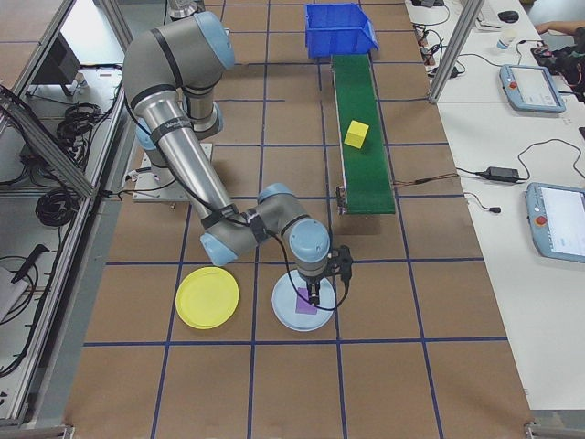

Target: Move block left to right into plate

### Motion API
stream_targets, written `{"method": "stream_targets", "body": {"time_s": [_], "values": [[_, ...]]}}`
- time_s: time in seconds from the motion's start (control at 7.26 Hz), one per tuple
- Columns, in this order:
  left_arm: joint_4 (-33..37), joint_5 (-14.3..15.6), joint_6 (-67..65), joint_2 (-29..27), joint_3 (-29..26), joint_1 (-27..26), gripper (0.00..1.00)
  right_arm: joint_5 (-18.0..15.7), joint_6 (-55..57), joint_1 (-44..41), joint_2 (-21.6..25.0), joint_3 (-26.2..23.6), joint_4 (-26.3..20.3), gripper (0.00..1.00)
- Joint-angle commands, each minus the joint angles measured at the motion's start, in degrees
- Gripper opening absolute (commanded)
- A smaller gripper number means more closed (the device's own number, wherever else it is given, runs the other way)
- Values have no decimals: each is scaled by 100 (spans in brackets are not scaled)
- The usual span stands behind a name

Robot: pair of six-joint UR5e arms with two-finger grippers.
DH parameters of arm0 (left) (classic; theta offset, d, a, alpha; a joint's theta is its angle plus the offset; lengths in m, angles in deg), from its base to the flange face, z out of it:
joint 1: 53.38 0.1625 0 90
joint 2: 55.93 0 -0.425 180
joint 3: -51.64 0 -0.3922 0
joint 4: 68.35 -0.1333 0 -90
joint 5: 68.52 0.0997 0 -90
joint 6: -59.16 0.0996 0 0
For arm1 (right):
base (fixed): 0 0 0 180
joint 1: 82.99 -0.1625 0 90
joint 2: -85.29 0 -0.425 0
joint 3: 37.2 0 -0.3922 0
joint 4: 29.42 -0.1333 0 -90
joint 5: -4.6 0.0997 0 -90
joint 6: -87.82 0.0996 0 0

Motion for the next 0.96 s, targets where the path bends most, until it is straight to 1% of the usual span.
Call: {"method": "stream_targets", "body": {"time_s": [0.0,0.14,0.28,0.41,0.69,0.83], "values": [[3,3,0,2,7,0,100,-41,1071,-1115,284,75,-70,100],[12,3,0,2,7,0,100,-85,1878,-1590,433,75,-79,100],[3,3,9,2,7,0,100,-242,2495,-1978,444,84,-71,100],[3,3,9,2,7,0,100,-278,3058,-2365,444,93,-70,100],[3,3,9,2,7,0,100,-270,4025,-3078,339,172,-62,100],[3,3,9,2,7,0,100,-183,4535,-3263,208,163,-62,100]]}}
